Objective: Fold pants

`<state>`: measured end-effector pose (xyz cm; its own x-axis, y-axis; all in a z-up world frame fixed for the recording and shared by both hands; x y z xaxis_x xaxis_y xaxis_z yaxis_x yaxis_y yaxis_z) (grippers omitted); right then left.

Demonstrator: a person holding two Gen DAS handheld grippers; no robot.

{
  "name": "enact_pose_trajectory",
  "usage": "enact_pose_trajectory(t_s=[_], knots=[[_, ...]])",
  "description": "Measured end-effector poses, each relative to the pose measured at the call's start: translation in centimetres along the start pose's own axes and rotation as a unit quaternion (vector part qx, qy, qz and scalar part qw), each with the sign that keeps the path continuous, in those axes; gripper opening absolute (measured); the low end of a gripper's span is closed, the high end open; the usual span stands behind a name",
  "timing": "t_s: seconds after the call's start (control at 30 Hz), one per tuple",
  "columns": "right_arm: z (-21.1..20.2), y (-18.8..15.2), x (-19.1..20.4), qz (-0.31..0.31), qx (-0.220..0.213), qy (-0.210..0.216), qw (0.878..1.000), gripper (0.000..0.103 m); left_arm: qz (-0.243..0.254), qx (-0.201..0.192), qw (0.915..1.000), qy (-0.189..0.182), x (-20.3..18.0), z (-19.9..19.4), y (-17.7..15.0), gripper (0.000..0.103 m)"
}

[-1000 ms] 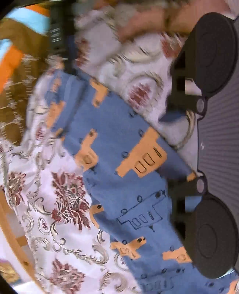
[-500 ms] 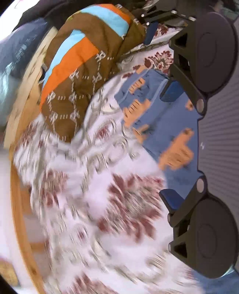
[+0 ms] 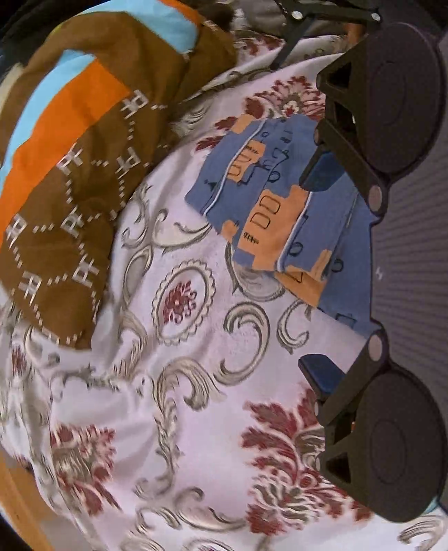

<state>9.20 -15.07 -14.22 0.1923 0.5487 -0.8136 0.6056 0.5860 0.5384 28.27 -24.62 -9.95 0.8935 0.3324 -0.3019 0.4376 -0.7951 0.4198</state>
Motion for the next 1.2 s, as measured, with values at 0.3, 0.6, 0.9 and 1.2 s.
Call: enact_pose_trajectory(t_s=[0.3, 0.6, 0.9, 1.2], knots=[[-0.4, -0.1, 1.2, -0.018, 0.006, 0.036, 0.999, 0.047, 0.040, 0.033, 0.9980, -0.036, -1.2, 0.5, 0.5, 0.083], [-0.3, 0.1, 0.4, 0.035, 0.023, 0.069, 0.997, 0.007, -0.028, 0.062, 0.9953, -0.069, -0.6, 1.1, 1.1, 0.012], [0.3, -0.3, -5.4, 0.243, 0.052, 0.097, 0.964, 0.003, -0.112, 0.055, 0.9898, -0.069, -1.4, 0.1, 3.6, 0.005], [2.9, -5.4, -12.6, 0.494, 0.127, 0.093, 0.855, 0.000, -0.187, 0.018, 0.9789, -0.082, -2.6, 1.8, 7.8, 0.005]])
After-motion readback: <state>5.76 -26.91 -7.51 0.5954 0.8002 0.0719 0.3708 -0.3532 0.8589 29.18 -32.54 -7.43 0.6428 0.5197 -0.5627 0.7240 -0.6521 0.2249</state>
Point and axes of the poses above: each gripper's, at about its wrist camera, not at the fingertips, and z roughly the way its jaws point, x to its left, y to its top, the point moved 5 cm from there along z, roughly the way its jaws point, and after that the axes turned 11 degrees about -y, right-handed, at the moved point
